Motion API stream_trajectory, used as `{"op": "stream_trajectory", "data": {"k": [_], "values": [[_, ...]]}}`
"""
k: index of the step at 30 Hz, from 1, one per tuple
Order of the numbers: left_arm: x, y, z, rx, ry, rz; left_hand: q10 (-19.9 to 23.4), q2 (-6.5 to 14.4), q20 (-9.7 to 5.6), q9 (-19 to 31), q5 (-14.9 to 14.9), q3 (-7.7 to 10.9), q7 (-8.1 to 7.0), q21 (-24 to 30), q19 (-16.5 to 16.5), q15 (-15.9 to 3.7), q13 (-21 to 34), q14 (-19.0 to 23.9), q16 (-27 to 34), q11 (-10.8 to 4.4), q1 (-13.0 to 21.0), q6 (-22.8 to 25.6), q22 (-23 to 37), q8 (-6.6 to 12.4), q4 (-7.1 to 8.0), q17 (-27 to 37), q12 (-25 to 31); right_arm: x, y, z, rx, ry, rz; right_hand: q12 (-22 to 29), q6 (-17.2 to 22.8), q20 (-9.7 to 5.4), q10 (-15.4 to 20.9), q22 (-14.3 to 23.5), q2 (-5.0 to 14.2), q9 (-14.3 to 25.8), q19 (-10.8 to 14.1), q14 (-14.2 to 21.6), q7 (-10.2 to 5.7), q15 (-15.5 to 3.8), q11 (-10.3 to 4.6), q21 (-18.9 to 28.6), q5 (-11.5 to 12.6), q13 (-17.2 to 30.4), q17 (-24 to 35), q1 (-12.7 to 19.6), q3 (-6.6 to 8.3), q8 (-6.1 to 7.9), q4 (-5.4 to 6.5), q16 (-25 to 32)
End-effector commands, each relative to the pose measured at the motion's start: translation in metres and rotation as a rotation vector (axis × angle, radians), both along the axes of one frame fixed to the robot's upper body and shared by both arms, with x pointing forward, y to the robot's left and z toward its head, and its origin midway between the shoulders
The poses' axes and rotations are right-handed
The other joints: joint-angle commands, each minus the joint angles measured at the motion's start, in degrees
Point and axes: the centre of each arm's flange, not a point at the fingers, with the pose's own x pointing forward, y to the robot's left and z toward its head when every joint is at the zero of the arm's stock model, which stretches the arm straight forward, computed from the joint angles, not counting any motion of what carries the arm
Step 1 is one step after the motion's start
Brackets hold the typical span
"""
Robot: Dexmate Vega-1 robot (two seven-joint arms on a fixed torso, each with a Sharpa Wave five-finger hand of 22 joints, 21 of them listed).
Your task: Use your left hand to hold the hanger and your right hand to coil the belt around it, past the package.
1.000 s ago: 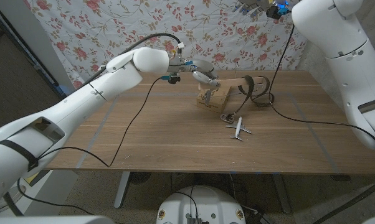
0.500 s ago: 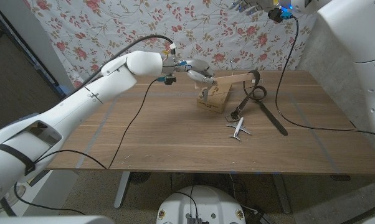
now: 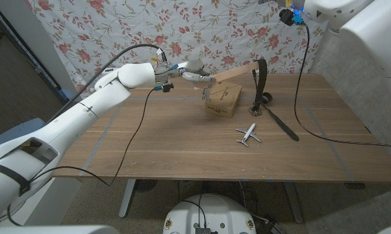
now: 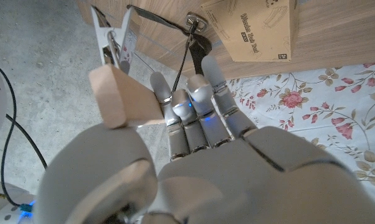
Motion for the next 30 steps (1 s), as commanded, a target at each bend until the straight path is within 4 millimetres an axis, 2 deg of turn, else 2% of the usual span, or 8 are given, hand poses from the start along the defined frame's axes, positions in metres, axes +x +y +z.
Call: {"op": "stream_trajectory", "data": {"k": [1,6,7,8,13,19,23,30], "values": [[0.03,0.055,-0.018,-0.189,0.166,-0.021,0.1,0.6,-0.35,0.2,-0.3,0.15,0.29,0.7,0.4,-1.17,0.1,0.6,0.3,-0.32,1.0,-0.3,0.0,0.05,0.09,0.0,0.4,-0.014,0.013,-0.021,0.013,-0.158,-0.065,-1.0,-3.3,0.15,-2.6,0.0,0.83,0.2,2.5,0.0,-1.93,-0.26,-0.49,0.6,-0.3,-0.2,-0.7,0.8,0.38,-1.32,-0.19,-0.1],[0.049,0.072,-0.024,-0.255,0.298,-0.031,0.2,2.0,-0.48,-0.3,-0.9,0.26,0.98,1.6,2.0,-2.41,0.0,1.7,0.4,-1.05,1.6,-1.1,-0.2,-0.4,-0.2,-0.1,0.5,-0.014,0.017,-0.029,0.047,-0.179,-0.04,-1.0,-3.8,0.2,-2.6,0.0,1.33,0.2,2.9,0.1,-2.51,-0.19,-0.65,0.6,-0.4,-0.2,-0.8,1.0,0.62,-1.38,-0.23,-0.1],[0.053,0.075,-0.025,-0.265,0.326,-0.036,0.5,2.5,-0.86,-0.3,-1.3,0.22,0.47,1.9,2.5,-2.98,0.0,2.3,0.5,-1.23,1.8,-1.8,-0.3,-0.58,-0.32,-0.1,0.5,-0.014,0.018,-0.03,0.051,-0.178,-0.038,-1.0,-3.8,0.19,-2.5,0.0,1.39,0.2,2.9,0.1,-2.57,-0.18,-0.6,0.6,-0.4,-0.2,-0.9,1.1,0.65,-1.36,-0.25,-0.1],[0.058,0.077,-0.026,-0.277,0.356,-0.039,0.6,2.7,-1.01,-0.6,-1.5,0.18,1.31,2.1,2.8,-3.31,0.0,2.4,0.5,-1.24,1.9,-1.7,-0.3,-0.69,-0.34,-0.1,0.5,-0.014,0.019,-0.032,0.053,-0.174,-0.033,-0.8,-3.8,0.22,-2.2,0.0,1.45,0.2,2.9,0.1,-2.6,-0.17,-0.7,0.6,-0.4,-0.2,-0.9,1.1,0.68,-1.32,-0.26,0.0],[0.078,0.089,-0.029,-0.322,0.482,-0.048,1.2,4.6,-2.12,-2.3,-3.4,0.21,1.99,3.5,5.4,-4.44,0.0,4.7,-0.4,-1.52,2.7,-2.8,-1.1,-2.09,-0.57,-1.1,0.6,-0.013,0.024,-0.038,0.065,-0.179,-0.027,-0.6,-3.2,0.22,-1.8,0.0,1.69,0.2,2.9,0.3,-2.62,-0.08,-0.63,0.4,-0.6,-0.3,-1.0,1.1,0.77,-1.06,-0.27,0.0],[0.103,0.097,-0.04,-0.349,0.635,-0.047,1.7,5.7,-3.06,-3.7,-5.5,0.38,2.39,4.7,7.5,-4.62,0.0,5.9,-1.5,-1.91,3.6,-3.0,-1.7,-3.2,-1.09,-1.5,0.6,-0.013,0.03,-0.042,0.069,-0.196,-0.028,-0.5,-2.8,0.17,-1.5,0.0,1.9,0.2,3.0,0.4,-2.62,-0.12,-1.01,0.3,-0.7,-0.3,-1.2,1.2,0.86,-0.88,-0.3,0.1],[0.118,0.102,-0.047,-0.357,0.721,-0.016,1.7,6.0,-3.4,-4.7,-6.8,0.75,1.4,5.3,8.4,-4.68,0.0,6.9,-1.7,-2.03,4.4,-0.9,-2.1,-3.11,-1.66,-1.0,0.6,-0.012,0.034,-0.044,0.069,-0.211,-0.022,-0.4,-2.4,0.22,-1.2,-0.1,2.01,0.2,2.9,0.7,-2.57,-0.37,-1.08,0.2,-0.8,-0.3,-1.3,1.3,0.92,-0.71,-0.38,0.2],[0.131,0.105,-0.048,-0.342,0.775,0.083,2.2,6.1,-4.18,-7.0,-8.8,2.07,1.99,6.5,10.8,-4.65,0.0,8.5,-2.8,-2.56,6.0,0.4,-2.4,-4.34,-2.68,-1.5,0.5,-0.011,0.038,-0.048,0.064,-0.232,-0.026,-0.3,-1.8,0.23,-0.8,-0.1,2.07,0.2,2.8,0.8,-2.5,-0.34,-1.28,0.0,-0.9,-0.4,-1.4,1.4,0.95,-0.51,-0.45,0.2]]}}
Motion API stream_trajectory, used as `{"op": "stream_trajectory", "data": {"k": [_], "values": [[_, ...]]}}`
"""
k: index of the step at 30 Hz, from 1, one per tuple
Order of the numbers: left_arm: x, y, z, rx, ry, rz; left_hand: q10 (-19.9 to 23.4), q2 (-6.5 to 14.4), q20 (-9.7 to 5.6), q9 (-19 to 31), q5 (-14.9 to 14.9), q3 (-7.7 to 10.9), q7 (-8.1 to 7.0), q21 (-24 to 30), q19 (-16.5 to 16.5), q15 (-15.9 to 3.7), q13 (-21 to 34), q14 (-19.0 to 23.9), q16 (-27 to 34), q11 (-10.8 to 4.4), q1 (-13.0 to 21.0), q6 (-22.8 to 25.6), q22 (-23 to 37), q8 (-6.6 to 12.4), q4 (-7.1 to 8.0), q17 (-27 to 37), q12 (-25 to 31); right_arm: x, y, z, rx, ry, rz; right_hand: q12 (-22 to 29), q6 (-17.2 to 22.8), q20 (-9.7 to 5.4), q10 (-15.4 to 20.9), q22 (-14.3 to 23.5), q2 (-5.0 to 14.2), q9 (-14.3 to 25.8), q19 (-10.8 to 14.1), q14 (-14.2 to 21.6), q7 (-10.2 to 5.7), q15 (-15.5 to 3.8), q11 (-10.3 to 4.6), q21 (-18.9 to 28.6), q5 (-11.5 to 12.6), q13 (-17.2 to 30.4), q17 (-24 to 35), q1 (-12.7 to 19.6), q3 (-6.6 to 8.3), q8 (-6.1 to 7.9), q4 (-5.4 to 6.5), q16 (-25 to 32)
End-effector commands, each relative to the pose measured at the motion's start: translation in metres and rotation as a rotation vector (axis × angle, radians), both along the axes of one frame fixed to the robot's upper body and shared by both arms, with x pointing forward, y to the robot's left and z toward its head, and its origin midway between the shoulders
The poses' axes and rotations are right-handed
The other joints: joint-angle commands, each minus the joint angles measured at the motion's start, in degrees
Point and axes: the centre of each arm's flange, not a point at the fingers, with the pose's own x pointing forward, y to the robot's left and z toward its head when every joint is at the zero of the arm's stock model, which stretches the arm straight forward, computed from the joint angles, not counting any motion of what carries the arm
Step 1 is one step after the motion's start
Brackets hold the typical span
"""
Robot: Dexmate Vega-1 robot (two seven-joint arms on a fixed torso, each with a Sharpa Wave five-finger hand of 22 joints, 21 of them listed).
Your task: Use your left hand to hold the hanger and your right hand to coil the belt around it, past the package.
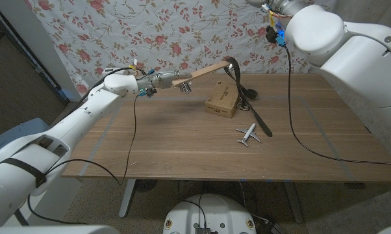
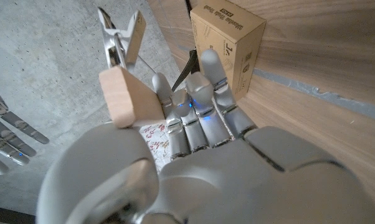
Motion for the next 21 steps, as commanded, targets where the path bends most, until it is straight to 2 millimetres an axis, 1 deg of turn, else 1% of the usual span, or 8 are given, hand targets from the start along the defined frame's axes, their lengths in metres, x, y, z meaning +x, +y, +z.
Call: {"op": "stream_trajectory", "data": {"k": [1,3,7,11,15,16,19,21], "values": [[0.027,0.009,-0.009,0.021,0.184,0.067,2.4,4.1,-2.92,-1.5,-1.2,1.48,0.55,1.0,2.0,-2.15,0.0,1.9,-0.4,-2.46,5.9,1.7,-0.1,-0.86,-1.09,-0.1,0.3,0.0,0.008,-0.009,0.003,-0.041,-0.003,0.4,0.9,0.33,0.7,0.2,0.25,0.2,0.2,0.6,-0.01,-0.17,-0.19,-0.1,-0.4,0.1,0.0,0.1,0.09,0.49,-0.05,0.3],[0.029,0.007,-0.008,0.045,0.199,0.083,2.8,4.0,-3.4,-2.3,-2.0,1.93,0.71,1.6,3.2,-2.19,-0.1,2.8,-0.6,-2.86,6.5,2.4,0.0,-1.28,-1.55,0.1,0.3,0.0,0.008,-0.01,0.007,-0.05,-0.005,0.5,1.0,0.39,0.9,0.1,0.28,0.2,0.1,0.7,0.04,-0.19,-0.21,-0.2,-0.4,0.1,-0.1,0.1,0.1,0.51,-0.06,0.3],[0.034,0.001,-0.009,0.101,0.237,0.106,3.0,4.1,-3.79,-3.3,-3.2,2.24,1.43,2.0,4.0,-2.21,0.0,3.5,-0.7,-2.99,7.0,3.1,-0.1,-1.8,-1.79,0.4,0.3,0.0,0.006,-0.012,0.009,-0.049,-0.006,0.5,1.1,0.35,1.1,0.1,0.25,0.2,0.0,0.7,-0.03,-0.36,-0.37,-0.3,-0.5,0.1,-0.2,0.1,0.07,0.53,-0.09,0.3],[0.036,-0.003,-0.008,0.134,0.243,0.13,2.8,4.2,-4.25,-3.8,-3.8,2.51,1.67,2.1,4.4,-2.21,0.0,4.0,-0.7,-3.12,7.3,3.0,0.0,-2.35,-1.97,0.6,0.2,0.0,0.003,-0.013,0.008,-0.05,-0.005,0.6,1.4,0.4,1.2,0.1,0.21,0.2,-0.1,0.8,-0.01,-0.39,-0.41,-0.5,-0.6,0.0,-0.3,0.1,0.03,0.63,-0.14,0.3],[0.037,-0.009,-0.008,0.18,0.249,0.15,2.7,4.4,-4.16,-4.7,-4.6,2.97,2.07,2.4,4.3,-2.24,-0.1,4.1,-0.7,-2.73,7.9,3.1,0.2,-3.3,-2.34,0.9,0.2,-0.002,0.0,-0.014,0.01,-0.054,-0.009,0.5,1.5,0.42,1.2,0.1,0.19,0.2,-0.2,0.8,0.0,-0.43,-0.44,-0.6,-0.7,0.0,-0.4,0.1,0.01,0.65,-0.15,0.3],[0.037,-0.01,-0.008,0.19,0.25,0.155,2.8,4.4,-4.12,-5.0,-4.8,3.1,2.19,2.4,4.3,-2.23,-0.1,4.1,-0.8,-2.4,8.1,3.1,0.2,-3.6,-2.46,0.9,0.2,-0.002,-0.001,-0.015,0.012,-0.057,-0.012,0.5,1.5,0.42,1.2,0.1,0.18,0.2,-0.2,0.7,0.02,-0.44,-0.47,-0.6,-0.7,0.0,-0.4,0.1,0.0,0.64,-0.15,0.3],[0.038,-0.015,-0.009,0.215,0.255,0.163,2.8,4.5,-3.94,-5.4,-5.2,3.27,2.41,2.4,4.0,-2.24,-0.1,4.0,-0.8,-2.39,8.3,3.1,0.2,-4.04,-2.64,1.0,0.2,-0.002,-0.004,-0.015,0.017,-0.06,-0.007,0.6,1.6,0.46,1.3,0.1,0.16,0.2,-0.2,0.8,0.05,-0.5,-0.54,-0.7,-0.7,0.0,-0.5,0.0,-0.04,0.67,-0.13,0.3],[0.038,-0.017,-0.01,0.232,0.251,0.172,2.6,4.5,-3.85,-6.0,-5.7,3.52,2.83,2.5,3.9,-2.25,-0.1,4.0,-0.9,-2.22,8.7,2.8,0.2,-4.84,-2.98,1.1,0.2,-0.002,-0.006,-0.016,0.017,-0.059,-0.008,0.6,1.6,0.44,1.4,0.1,0.15,0.2,-0.2,0.8,0.05,-0.44,-0.58,-0.7,-0.7,0.0,-0.5,0.0,-0.05,0.67,-0.14,0.3]]}}
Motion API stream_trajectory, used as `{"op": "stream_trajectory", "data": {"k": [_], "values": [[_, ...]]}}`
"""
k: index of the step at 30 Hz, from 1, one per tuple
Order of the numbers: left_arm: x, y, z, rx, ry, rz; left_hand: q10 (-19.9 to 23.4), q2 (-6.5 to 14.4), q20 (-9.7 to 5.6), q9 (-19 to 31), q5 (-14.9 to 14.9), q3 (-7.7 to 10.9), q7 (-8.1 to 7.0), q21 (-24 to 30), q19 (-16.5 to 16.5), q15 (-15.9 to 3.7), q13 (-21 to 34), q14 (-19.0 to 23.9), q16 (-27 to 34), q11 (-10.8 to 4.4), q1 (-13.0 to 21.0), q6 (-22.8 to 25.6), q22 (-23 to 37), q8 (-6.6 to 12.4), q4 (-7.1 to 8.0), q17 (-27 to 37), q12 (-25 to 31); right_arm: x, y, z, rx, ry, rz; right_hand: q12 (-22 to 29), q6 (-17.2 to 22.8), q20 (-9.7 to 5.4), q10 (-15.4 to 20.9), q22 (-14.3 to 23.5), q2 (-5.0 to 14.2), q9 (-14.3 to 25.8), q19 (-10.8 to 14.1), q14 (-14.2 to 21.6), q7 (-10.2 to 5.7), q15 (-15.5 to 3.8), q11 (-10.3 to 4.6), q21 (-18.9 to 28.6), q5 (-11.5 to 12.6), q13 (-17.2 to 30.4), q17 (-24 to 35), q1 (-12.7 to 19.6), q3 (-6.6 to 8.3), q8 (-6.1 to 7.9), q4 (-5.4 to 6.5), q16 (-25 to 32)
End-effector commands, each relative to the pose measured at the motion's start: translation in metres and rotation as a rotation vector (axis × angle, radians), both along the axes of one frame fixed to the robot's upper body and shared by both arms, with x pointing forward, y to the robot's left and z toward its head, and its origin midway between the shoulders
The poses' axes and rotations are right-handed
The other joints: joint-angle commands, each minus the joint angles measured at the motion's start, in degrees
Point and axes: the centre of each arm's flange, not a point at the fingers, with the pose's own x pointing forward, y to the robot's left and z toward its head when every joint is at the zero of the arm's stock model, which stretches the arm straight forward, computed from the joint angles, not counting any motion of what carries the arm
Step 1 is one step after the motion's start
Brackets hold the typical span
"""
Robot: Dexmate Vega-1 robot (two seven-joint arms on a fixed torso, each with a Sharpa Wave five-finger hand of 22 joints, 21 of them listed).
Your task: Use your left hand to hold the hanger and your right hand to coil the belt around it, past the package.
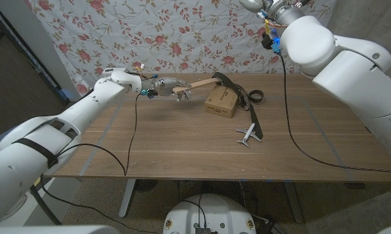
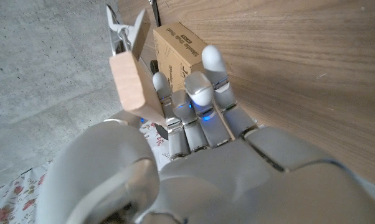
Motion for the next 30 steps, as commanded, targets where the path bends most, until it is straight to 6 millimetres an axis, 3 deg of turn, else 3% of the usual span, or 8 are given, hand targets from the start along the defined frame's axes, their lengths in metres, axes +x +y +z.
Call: {"op": "stream_trajectory", "data": {"k": [1,7,13,16,19,23,25,30], "values": [[0.005,-0.014,-0.001,0.103,0.028,0.053,2.3,5.3,-3.37,-0.9,-0.8,2.3,2.75,0.4,0.1,-1.29,0.1,0.7,-0.3,-2.06,6.1,1.9,0.3,-1.22,-2.18,0.2,0.2,-0.002,-0.008,-0.004,0.009,-0.012,-0.002,0.2,0.6,0.44,0.7,0.1,0.16,0.2,-0.2,0.5,-0.14,-0.16,0.16,-0.1,-0.4,0.0,0.0,0.0,-0.05,0.26,-0.14,0.3],[0.002,-0.02,-0.003,0.098,-0.015,0.105,2.3,4.9,-3.08,-2.5,-2.5,2.62,2.76,0.5,-0.3,-1.3,-0.4,0.3,-0.6,-2.31,7.2,1.9,0.2,-3.05,-3.35,0.3,-0.2,0.0,-0.012,-0.004,0.009,-0.011,0.006,0.1,0.8,0.43,0.7,0.1,0.12,0.2,-0.3,0.6,-0.06,-0.11,0.06,-0.2,-0.4,0.0,-0.1,-0.1,-0.12,0.26,-0.12,0.3],[-0.005,-0.028,-0.003,0.114,-0.08,0.135,3.9,0.2,-2.43,-4.8,-8.9,0.1,2.06,0.0,-2.6,-1.3,-20.0,-0.9,-4.9,-1.35,10.2,1.7,-0.1,-7.57,-8.52,-1.4,-15.0,0.0,-0.015,-0.004,0.007,-0.013,0.007,0.2,0.9,0.39,0.8,0.1,0.12,0.2,-0.2,0.7,-0.04,-0.2,0.0,-0.3,-0.5,0.0,-0.2,-0.3,-0.2,0.29,-0.04,0.4],[-0.007,-0.029,-0.003,0.121,-0.093,0.135,1.8,-0.6,-1.61,-4.8,-9.8,-0.87,2.01,-0.6,-4.8,-1.26,-24.3,-2.9,-10.1,-0.48,10.7,-1.6,-0.3,-9.93,-9.42,-5.4,-19.1,0.0,-0.017,-0.004,0.007,-0.014,0.008,0.2,0.9,0.44,0.9,0.1,0.1,0.2,-0.3,0.7,-0.03,-0.19,-0.01,-0.4,-0.6,-0.1,-0.2,-0.3,-0.22,0.28,-0.03,0.4],[-0.008,-0.03,-0.003,0.124,-0.112,0.14,-2.9,-3.1,-1.15,-5.4,-11.0,-4.86,2.61,-1.7,-7.5,-1.09,-31.0,-2.3,-19.6,1.43,12.0,-8.3,-0.6,-15.62,-11.5,-19.6,-26.1,-0.001,-0.018,-0.004,0.006,-0.017,0.01,0.2,1.0,0.43,0.9,0.1,0.08,0.2,-0.3,0.8,-0.06,-0.23,-0.06,-0.4,-0.6,-0.1,-0.3,-0.3,-0.25,0.27,-0.03,0.4],[-0.01,-0.032,-0.002,0.138,-0.115,0.129,-13.9,-6.3,2.54,-7.4,-9.0,-9.94,4.07,-7.9,-13.6,3.24,-40.1,-10.8,-28.8,5.4,9.8,-20.8,-1.3,-25.8,-10.2,-31.6,-37.4,-0.001,-0.02,-0.005,0.009,-0.021,0.011,0.2,1.0,0.47,0.9,0.1,0.07,0.2,-0.3,0.9,-0.06,-0.24,-0.07,-0.5,-0.6,-0.1,-0.3,-0.4,-0.29,0.27,-0.01,0.5],[-0.011,-0.032,-0.002,0.137,-0.112,0.114,-16.9,-7.8,3.7,-8.1,-7.9,-11.12,5.48,-10.7,-15.6,4.35,-41.9,-13.8,-32.2,7.25,8.2,-22.8,-1.4,-27.88,-9.17,-34.5,-40.3,-0.001,-0.02,-0.005,0.01,-0.022,0.012,0.2,1.0,0.49,1.0,0.1,0.05,0.2,-0.3,0.9,-0.06,-0.28,-0.07,-0.5,-0.7,-0.1,-0.4,-0.4,-0.31,0.27,-0.01,0.5],[-0.016,-0.033,0.0,0.157,-0.133,0.097,-32.5,-11.9,10.93,-11.6,-4.1,-16.31,5.63,-23.3,-32.6,11.0,-44.2,-36.4,-48.3,11.37,4.5,-33.9,-1.1,-33.61,-6.24,-45.2,-49.7,-0.002,-0.021,-0.004,0.009,-0.027,0.016,0.2,1.1,0.47,1.1,0.1,0.06,0.2,-0.3,1.0,-0.02,-0.24,-0.12,-0.6,-0.7,-0.1,-0.5,-0.5,-0.33,0.25,0.0,0.5]]}}
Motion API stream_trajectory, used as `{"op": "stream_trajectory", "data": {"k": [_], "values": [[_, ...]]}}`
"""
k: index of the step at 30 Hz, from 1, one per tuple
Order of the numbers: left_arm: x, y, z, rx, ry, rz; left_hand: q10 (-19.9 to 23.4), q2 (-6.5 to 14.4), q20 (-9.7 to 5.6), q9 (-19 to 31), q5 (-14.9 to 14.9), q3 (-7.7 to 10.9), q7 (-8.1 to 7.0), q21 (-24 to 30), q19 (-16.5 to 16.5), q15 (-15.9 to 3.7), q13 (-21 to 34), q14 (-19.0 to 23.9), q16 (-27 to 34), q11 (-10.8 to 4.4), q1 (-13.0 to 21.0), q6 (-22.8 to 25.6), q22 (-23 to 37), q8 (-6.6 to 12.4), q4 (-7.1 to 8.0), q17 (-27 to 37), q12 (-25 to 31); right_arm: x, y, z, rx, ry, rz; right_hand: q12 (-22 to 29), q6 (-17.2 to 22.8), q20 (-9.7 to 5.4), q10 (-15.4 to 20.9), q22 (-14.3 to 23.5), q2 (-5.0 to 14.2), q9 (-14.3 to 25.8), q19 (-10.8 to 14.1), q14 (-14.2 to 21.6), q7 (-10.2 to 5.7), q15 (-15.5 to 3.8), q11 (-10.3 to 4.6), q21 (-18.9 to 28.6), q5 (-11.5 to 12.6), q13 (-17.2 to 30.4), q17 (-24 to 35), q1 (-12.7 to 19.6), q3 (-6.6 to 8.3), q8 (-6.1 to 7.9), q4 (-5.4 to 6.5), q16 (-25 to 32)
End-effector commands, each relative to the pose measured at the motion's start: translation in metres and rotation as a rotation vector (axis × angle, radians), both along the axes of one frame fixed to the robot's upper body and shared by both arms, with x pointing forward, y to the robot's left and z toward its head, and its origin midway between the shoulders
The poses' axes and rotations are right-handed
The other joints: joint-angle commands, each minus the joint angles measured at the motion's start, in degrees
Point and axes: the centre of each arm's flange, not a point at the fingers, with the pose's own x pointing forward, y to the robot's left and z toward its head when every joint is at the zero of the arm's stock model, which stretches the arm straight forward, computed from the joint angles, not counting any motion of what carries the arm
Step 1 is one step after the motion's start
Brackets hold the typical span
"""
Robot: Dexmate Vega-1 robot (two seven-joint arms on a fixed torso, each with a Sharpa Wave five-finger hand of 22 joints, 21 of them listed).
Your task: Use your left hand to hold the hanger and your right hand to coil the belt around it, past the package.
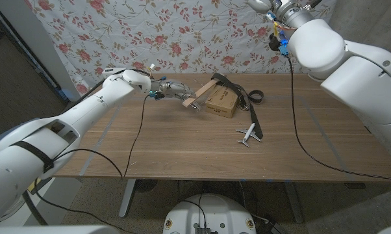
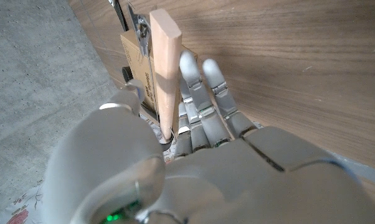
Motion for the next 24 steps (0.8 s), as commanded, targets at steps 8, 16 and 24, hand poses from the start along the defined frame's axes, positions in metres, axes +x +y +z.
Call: {"op": "stream_trajectory", "data": {"k": [8,16,24], "values": [[-0.02,-0.005,0.007,0.055,-0.09,-0.047,-29.7,-2.9,7.68,-6.7,4.7,-12.31,-2.18,-21.0,-29.2,13.95,-5.3,-40.5,-24.1,6.17,-3.9,-21.5,0.6,-2.64,3.41,-12.9,-19.1,-0.003,-0.004,0.0,0.0,-0.015,0.012,0.2,0.6,0.3,0.7,0.1,-0.05,0.2,-0.1,0.9,0.06,-0.1,-0.08,-0.3,-0.3,0.2,-0.1,-0.4,-0.43,0.21,0.04,0.6],[-0.039,-0.001,0.009,0.006,-0.194,-0.093,-44.0,-0.5,8.53,-7.4,6.2,-19.06,-6.31,-31.4,-42.9,15.74,-8.2,-57.2,-30.5,7.61,-7.5,-36.5,0.9,-3.04,6.66,-15.6,-28.7,-0.006,-0.003,0.0,0.006,-0.023,0.011,0.2,0.6,0.28,0.7,0.1,-0.04,0.2,0.0,0.8,0.06,-0.16,-0.08,-0.4,-0.4,0.1,-0.2,-0.6,-0.51,0.18,0.14,0.6],[-0.065,0.01,0.004,-0.146,-0.404,-0.139,-48.2,1.2,9.14,-7.5,6.2,-21.72,-9.93,-35.8,-49.1,15.89,-9.2,-62.6,-30.8,6.28,-10.2,-41.3,1.0,-2.46,8.76,-16.0,-31.2,-0.007,-0.003,-0.004,0.024,-0.029,0.023,0.2,1.0,0.32,0.8,0.1,-0.09,0.2,0.0,0.9,0.0,-0.21,-0.07,-0.6,-0.5,0.1,-0.3,-0.9,-0.62,0.3,0.22,0.6]]}}
